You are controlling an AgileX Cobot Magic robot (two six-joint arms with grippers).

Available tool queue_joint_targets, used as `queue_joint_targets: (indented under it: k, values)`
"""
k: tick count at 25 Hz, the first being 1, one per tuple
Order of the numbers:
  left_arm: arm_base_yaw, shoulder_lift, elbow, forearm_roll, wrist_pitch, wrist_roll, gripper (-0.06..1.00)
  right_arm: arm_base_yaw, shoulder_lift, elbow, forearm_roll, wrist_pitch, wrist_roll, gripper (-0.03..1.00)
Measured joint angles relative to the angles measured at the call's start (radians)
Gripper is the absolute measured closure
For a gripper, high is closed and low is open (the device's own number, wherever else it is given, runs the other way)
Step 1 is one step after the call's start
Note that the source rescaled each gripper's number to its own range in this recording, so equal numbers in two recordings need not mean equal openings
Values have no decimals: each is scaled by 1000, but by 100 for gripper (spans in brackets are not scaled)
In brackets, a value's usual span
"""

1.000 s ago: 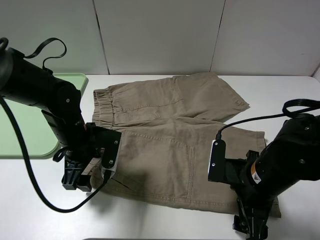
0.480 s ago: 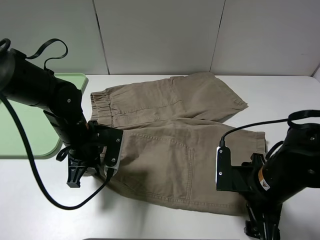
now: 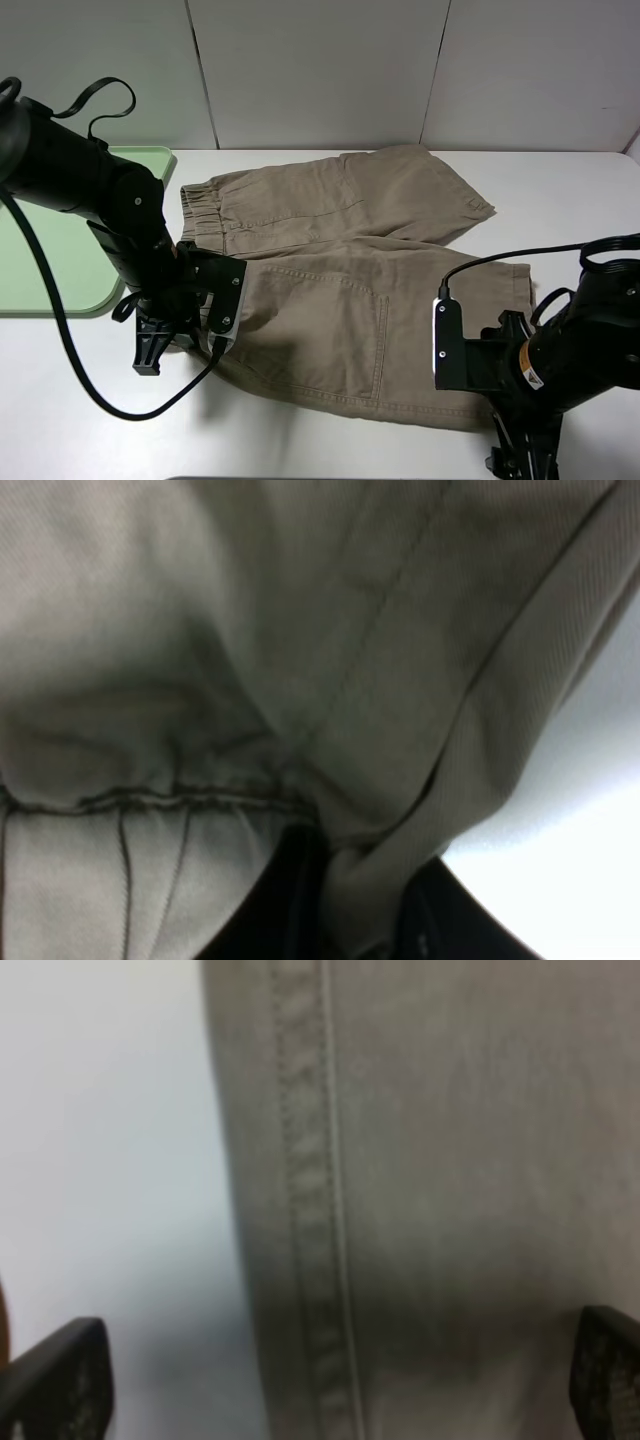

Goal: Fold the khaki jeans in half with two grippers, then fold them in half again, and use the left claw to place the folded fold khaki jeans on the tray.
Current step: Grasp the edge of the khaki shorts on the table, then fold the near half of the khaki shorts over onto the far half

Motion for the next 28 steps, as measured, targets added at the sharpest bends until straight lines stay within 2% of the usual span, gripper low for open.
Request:
queue_joint_targets:
  k: [5, 8, 10, 14, 15, 16, 28]
  values:
    - [0, 1, 0, 0, 0, 0, 93, 0, 23, -4, 2, 3, -3, -3]
    - [0, 1, 0, 0, 1, 0, 93, 0, 26, -4, 26, 8, -4, 12]
    - [0, 1, 0, 0, 1, 0, 93, 0, 28, -4, 32, 4, -4, 34]
    - [0, 1, 0, 0, 3, 0, 93, 0, 32, -4, 27, -17, -4, 87]
    - [0, 1, 0, 0, 3, 0, 93, 0, 32, -4, 22, -22, -4, 94]
    - [0, 1, 0, 0, 3, 0, 93, 0, 32, -4, 19, -23, -4, 97]
    - [0, 1, 0, 0, 5, 1, 93, 0, 24, -3, 16, -24, -4, 97]
